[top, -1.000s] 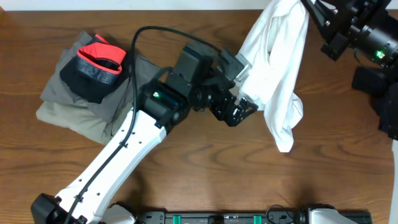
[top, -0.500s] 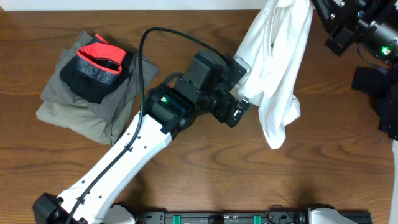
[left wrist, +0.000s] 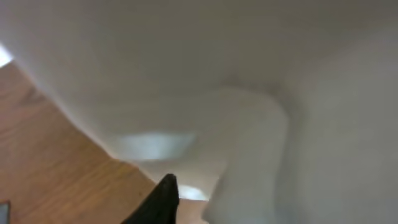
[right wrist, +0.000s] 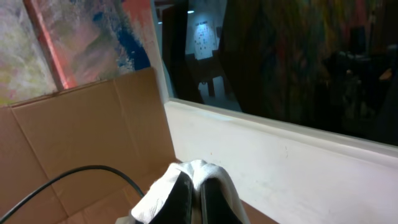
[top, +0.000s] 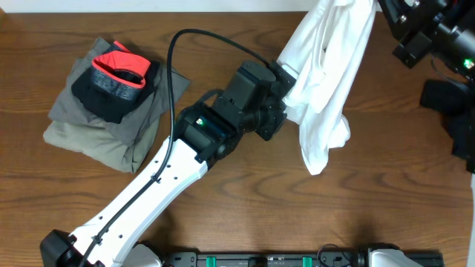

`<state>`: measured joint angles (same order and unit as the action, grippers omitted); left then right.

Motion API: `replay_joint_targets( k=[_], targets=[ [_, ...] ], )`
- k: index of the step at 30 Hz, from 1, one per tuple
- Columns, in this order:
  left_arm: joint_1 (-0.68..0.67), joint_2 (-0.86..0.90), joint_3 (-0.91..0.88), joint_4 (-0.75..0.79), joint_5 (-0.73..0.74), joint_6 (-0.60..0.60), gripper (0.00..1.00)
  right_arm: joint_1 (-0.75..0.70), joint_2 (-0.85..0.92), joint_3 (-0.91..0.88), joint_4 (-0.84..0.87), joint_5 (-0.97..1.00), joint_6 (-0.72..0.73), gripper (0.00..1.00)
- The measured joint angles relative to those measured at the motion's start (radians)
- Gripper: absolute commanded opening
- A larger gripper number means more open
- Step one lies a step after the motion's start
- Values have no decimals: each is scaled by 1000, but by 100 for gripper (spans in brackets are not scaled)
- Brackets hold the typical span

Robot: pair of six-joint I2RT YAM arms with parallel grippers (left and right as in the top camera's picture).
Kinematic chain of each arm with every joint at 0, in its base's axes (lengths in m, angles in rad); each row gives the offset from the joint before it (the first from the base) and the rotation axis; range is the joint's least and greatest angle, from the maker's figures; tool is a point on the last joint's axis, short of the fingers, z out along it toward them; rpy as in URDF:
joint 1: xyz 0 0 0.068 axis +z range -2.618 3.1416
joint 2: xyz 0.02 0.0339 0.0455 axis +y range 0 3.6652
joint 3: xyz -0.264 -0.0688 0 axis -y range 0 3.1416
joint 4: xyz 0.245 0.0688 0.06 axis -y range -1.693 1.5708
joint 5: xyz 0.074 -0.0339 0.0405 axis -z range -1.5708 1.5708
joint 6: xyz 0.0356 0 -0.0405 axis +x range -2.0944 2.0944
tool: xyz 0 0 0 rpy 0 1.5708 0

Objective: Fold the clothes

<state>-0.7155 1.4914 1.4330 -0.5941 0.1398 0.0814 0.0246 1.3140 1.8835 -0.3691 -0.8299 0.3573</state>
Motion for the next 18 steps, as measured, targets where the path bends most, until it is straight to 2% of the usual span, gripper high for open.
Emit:
replay_joint_targets(
  k=[1, 8, 18],
  targets=[
    [0, 0, 0, 0, -6, -1, 14, 0, -6, 0, -1, 0, 0, 1],
    [0, -27, -2, -37, -56, -2, 7, -5, -25, 0, -90, 32, -21, 1],
    [0, -235, -2, -56, -231, -2, 6, -15, -25, 0, -278, 131, -138, 1]
  ],
)
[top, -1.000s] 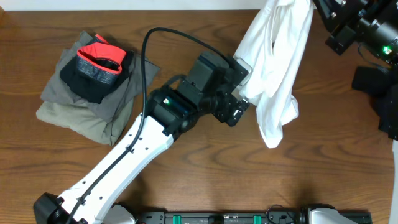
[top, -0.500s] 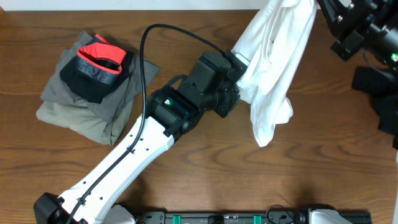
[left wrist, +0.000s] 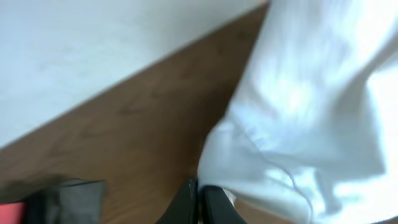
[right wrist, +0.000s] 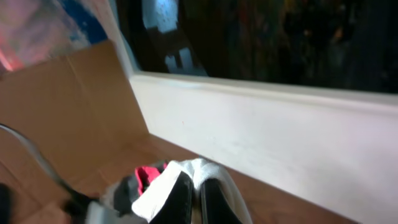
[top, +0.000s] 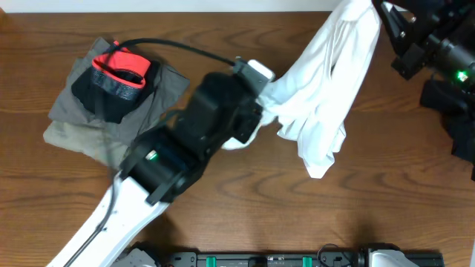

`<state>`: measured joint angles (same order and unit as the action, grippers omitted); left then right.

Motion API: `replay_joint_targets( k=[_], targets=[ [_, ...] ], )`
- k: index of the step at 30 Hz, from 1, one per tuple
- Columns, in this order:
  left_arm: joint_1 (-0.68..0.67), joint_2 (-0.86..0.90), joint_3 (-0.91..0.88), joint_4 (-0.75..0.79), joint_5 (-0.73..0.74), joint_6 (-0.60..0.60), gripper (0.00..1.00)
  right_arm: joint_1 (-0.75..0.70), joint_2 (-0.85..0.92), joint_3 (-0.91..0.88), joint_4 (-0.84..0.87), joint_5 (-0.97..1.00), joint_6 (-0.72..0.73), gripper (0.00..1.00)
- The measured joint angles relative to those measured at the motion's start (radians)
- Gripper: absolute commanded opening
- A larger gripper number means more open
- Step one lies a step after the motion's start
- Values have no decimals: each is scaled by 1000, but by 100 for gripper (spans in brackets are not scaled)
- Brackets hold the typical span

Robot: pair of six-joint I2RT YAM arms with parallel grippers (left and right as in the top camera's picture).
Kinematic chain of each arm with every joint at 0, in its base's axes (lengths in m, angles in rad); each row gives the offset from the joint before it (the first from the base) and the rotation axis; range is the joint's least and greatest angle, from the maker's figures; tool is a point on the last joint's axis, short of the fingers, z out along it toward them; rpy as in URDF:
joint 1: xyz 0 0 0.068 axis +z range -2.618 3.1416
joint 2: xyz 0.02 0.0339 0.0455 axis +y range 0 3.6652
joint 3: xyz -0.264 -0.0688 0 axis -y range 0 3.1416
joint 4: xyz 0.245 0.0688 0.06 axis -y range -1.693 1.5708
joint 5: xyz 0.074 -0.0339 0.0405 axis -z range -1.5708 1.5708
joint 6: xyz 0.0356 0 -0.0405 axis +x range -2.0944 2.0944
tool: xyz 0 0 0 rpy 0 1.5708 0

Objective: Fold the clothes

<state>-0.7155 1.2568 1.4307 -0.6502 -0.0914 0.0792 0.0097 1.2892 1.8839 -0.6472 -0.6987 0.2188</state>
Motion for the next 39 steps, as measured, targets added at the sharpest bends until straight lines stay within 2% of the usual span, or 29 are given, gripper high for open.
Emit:
replay_joint_targets(
  k=[7, 10, 15, 19, 23, 31, 32, 33, 34, 39],
  targets=[
    [0, -92, 0, 0, -111, 0, 6, 0, 0, 1, -185, 105, -113, 1],
    [0, -123, 0, 0, -166, 0, 6, 0, 0, 1, -299, 241, -162, 1],
    [0, -190, 6, 0, -247, 3, 6, 0, 0, 1, -402, 579, -178, 2],
    [0, -217, 85, 2, -272, 10, 6, 0, 0, 1, -402, 758, -171, 1],
    [0, -232, 192, 0, -270, 36, 6, 0, -4, 1, -380, 851, -170, 1],
    [0, -238, 368, -50, -178, 75, 6, 0, -134, 1, -351, 910, -170, 1],
    [0, -241, 376, -72, -153, 76, 8, 0, -151, 2, -355, 902, -170, 1],
    [0, -243, 383, -103, -125, 77, 14, 0, -170, 5, -361, 885, -170, 1],
    [0, -241, 386, -130, -102, 80, 23, 0, -184, 8, -364, 866, -170, 1],
    [0, -162, 390, -237, -27, 70, 49, 0, -182, 19, -355, 738, -164, 1]
  ],
)
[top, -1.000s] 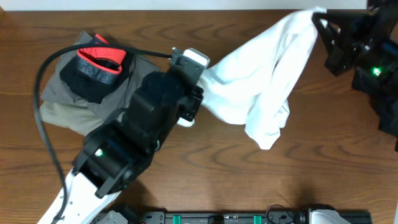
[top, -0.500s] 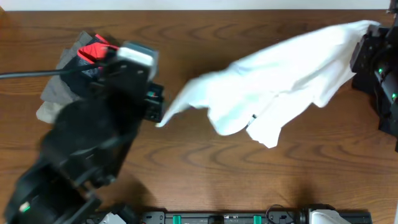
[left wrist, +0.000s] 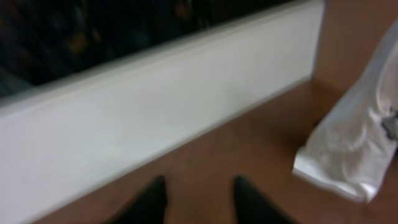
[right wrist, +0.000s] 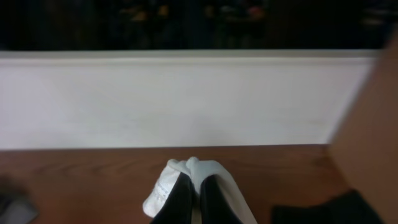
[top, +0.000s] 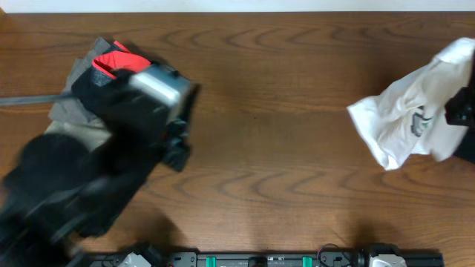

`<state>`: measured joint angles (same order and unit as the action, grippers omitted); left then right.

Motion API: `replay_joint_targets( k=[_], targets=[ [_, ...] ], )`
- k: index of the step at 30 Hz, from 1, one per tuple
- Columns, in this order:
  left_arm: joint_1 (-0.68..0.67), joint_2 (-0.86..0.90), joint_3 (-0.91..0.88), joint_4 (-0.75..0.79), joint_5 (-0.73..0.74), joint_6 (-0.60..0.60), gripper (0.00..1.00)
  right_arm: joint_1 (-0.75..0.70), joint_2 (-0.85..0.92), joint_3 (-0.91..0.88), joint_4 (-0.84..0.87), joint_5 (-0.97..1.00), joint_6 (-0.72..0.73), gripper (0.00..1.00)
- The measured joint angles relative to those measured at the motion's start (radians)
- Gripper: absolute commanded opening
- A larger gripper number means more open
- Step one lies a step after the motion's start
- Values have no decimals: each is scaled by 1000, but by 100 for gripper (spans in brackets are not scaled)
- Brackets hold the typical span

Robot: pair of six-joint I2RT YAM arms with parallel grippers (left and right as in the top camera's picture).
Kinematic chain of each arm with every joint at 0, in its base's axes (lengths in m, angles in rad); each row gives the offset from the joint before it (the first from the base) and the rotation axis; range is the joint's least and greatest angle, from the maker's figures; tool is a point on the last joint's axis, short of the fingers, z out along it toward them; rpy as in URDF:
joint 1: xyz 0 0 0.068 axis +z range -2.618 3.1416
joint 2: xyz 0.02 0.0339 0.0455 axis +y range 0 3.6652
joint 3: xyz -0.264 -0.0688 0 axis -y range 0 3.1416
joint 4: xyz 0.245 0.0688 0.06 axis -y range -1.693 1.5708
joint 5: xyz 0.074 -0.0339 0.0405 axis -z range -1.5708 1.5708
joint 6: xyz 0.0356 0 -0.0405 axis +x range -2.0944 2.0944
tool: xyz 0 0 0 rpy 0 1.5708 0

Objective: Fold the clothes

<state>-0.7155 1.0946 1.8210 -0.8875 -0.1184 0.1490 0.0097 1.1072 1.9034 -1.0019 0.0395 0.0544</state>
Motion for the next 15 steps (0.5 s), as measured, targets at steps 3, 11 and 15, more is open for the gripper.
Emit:
replay_joint_targets(
  k=[3, 11, 15],
  targets=[
    [0, 98, 0, -45, 21, -5, 61, 0, 53, 0, 16, -91, 18, 1],
    [0, 289, -8, -97, 58, -46, 73, 0, 233, -5, 188, -418, 40, 1],
    [0, 343, -8, -115, 94, -48, 74, 0, 258, -8, 276, -520, 46, 1]
  ],
)
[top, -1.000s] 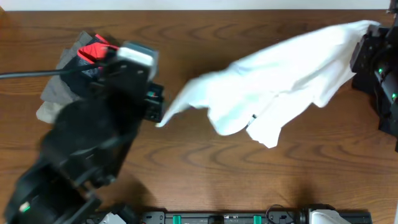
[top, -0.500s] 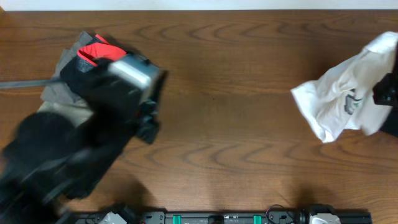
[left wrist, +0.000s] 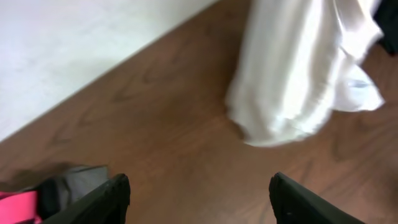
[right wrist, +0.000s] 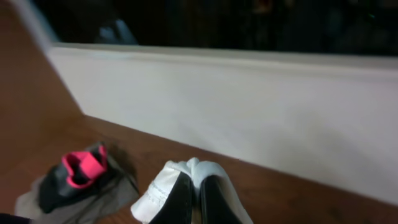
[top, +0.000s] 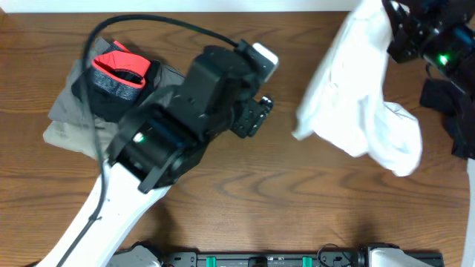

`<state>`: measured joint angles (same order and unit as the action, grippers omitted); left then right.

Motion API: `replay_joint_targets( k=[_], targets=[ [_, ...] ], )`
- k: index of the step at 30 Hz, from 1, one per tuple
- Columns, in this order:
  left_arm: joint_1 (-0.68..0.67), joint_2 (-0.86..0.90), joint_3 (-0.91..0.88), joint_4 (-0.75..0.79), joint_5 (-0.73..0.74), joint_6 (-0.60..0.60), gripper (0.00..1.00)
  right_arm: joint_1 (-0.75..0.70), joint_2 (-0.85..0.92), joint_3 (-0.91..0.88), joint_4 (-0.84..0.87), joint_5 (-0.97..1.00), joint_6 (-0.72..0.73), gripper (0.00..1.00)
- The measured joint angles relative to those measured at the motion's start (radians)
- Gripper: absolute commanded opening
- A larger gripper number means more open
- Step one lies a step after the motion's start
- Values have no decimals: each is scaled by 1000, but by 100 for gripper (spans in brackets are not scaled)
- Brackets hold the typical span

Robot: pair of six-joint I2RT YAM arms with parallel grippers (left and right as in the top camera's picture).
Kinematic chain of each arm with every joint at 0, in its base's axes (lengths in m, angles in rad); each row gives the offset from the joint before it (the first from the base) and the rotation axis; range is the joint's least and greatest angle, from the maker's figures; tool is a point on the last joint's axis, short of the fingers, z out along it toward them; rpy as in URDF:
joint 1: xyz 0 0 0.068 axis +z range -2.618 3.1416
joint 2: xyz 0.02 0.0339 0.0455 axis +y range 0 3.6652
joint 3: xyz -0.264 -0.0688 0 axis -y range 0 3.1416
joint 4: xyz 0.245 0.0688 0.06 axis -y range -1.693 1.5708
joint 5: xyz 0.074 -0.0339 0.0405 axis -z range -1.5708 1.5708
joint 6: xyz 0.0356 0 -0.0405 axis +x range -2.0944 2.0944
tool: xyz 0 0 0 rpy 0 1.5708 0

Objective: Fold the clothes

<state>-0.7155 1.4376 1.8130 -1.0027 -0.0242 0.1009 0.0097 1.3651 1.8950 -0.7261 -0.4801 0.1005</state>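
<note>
A white garment [top: 356, 96] hangs bunched over the table's back right, pinched at its top by my right gripper [top: 387, 22]. In the right wrist view that gripper [right wrist: 196, 190] is shut on a fold of the white cloth [right wrist: 186, 171]. My left gripper [top: 256, 111] hovers over the table's middle, left of the garment and apart from it. Seen from the left wrist, it [left wrist: 199, 183] stands wide open and empty, with the white garment [left wrist: 298, 74] ahead of it to the right.
A folded pile [top: 111, 104] lies at the left: a grey garment with a black and red one [top: 119, 74] on top, also in the right wrist view [right wrist: 74, 180]. Dark right-arm hardware [top: 453, 96] fills the right edge. A white wall [right wrist: 249, 106] borders the table's back.
The left arm has moved from over the pile at the left to mid-table, its fingers now wider apart. The white garment has moved from the right edge to the back right, hanging toward the centre.
At first the garment hung at the back right from my right gripper, my left gripper against the cloth. Then my left gripper was shut on its lower edge. Later it had let go and stood open at the left. The right gripper has held on throughout.
</note>
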Motion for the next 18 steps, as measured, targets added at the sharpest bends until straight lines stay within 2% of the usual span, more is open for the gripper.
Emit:
replay_joint_targets(
  k=[9, 18],
  targets=[
    [0, 103, 0, 4, 177, 0, 75, 21, -10, 0, 80, -46, 55, 1],
    [0, 168, -5, 18, 216, 1, 75, 48, -12, 0, 188, -51, 157, 1]
  ],
)
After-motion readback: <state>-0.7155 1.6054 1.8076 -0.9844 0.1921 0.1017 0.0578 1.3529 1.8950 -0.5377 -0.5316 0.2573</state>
